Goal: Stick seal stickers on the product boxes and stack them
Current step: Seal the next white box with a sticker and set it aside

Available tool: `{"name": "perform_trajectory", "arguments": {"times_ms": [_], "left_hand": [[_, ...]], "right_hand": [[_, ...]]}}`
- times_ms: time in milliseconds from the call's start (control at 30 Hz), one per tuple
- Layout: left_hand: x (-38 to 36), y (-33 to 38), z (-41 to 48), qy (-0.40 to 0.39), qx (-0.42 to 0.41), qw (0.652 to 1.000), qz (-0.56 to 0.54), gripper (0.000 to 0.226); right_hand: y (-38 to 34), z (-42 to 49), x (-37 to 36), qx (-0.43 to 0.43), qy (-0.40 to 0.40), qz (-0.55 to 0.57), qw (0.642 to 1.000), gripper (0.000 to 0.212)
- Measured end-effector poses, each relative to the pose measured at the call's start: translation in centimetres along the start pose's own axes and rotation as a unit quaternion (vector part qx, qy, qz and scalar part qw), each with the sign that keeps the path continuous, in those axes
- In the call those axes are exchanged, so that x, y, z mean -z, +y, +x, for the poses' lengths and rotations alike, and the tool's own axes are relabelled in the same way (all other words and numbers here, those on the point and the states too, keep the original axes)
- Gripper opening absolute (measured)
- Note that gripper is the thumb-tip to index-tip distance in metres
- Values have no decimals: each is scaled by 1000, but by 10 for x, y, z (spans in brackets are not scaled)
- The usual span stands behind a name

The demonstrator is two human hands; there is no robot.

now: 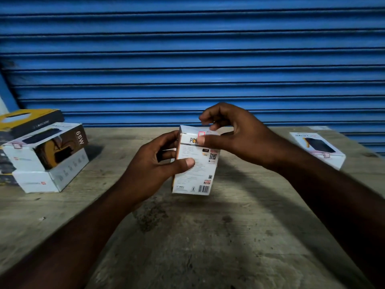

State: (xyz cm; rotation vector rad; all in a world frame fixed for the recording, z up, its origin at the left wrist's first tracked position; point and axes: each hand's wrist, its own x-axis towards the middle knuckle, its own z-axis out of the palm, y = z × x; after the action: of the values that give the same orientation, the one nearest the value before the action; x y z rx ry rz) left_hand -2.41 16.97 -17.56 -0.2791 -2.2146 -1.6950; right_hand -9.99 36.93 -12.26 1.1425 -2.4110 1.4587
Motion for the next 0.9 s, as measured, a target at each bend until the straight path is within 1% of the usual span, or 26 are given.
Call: {"name": "perform_trajectory", "arguments": {"times_ms": [67,167,267,367,433,500,600,667,733,800,833,900], "left_hand": [[-1,0,-1,-2,-1,1000,-8,58],[-1,-1,-1,-3,8,999,-36,56],[0,-1,0,1,20,998,-66,52],[-4,4,-2,-3,12,997,-82,40],[-9,7,-5,5,12,995,-97,33],[-14,8,-7,44,5,997,-56,31],[-18,1,-9,125,-19,990,66,42],[-20,0,-10,154,-19,983,97,42],[-21,-1,-9,137,-23,986,97,38],[-20,-1,-9,96,-37,990,91,36],[-19,-2,-8,75,-42,993,75,38],[-18,-1,-8,49,-48,997,39,41]], "right_hand": [[5,1,-5,-11,21,14,1000,40],[10,0,-13,-27,16,69,997,41],[14,0,-20,-9,24,103,994,38],[16,0,-26,-7,42,131,990,41],[16,-3,-30,-7,35,144,989,45],[16,-8,-34,2,16,146,989,49],[14,-13,-39,18,-1,182,983,53],[12,-15,-42,16,3,193,981,52],[12,-15,-45,4,27,190,981,46],[12,-14,-46,-4,68,191,979,41],[11,-13,-45,-5,83,195,977,40],[11,-13,-44,-11,88,212,973,41]]}}
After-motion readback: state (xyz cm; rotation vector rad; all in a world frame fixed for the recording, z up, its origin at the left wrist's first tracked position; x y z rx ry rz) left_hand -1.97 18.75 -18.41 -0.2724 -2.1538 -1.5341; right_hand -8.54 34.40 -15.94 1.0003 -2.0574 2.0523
